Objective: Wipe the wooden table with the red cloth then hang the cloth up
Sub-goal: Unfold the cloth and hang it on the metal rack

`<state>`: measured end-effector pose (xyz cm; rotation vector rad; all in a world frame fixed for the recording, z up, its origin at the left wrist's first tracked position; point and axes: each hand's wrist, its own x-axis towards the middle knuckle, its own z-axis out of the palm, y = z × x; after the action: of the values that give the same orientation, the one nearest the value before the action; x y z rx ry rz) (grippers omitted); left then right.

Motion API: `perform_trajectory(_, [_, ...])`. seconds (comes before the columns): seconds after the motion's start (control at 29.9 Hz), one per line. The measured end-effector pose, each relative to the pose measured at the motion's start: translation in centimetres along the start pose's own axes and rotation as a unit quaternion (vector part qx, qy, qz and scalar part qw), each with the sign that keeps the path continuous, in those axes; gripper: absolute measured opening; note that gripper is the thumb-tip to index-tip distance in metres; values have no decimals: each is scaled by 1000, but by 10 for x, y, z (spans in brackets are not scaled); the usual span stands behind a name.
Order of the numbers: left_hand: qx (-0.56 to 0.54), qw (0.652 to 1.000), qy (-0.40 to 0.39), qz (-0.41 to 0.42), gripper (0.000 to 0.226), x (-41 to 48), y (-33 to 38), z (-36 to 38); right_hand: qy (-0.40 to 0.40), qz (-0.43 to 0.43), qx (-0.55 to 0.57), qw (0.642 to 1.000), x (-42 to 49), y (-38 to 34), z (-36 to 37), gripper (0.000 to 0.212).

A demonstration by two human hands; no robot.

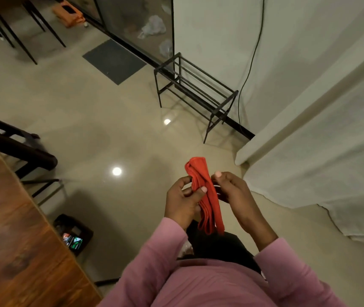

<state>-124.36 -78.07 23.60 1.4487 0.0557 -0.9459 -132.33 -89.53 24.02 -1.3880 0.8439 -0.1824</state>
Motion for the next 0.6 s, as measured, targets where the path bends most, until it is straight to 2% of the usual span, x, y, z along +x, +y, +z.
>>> perform_trajectory(0.1, [-9,1000,0,-1,25,22,13,2,-37,0,-32,999,24,-9,5,30])
perform_trajectory(0.17, [7,1000,-8,2,21,38,25,4,-17,0,-47,999,44,-15,6,17])
perform_trajectory(0.27, [31,999,-11,-1,23,67,41,7,-4,14,-49,999,74,-25,4,9])
perform_trajectory(0.6, [73,997,-33,4,20,153,94,21,48,20,-50,997,163,-60,3,15])
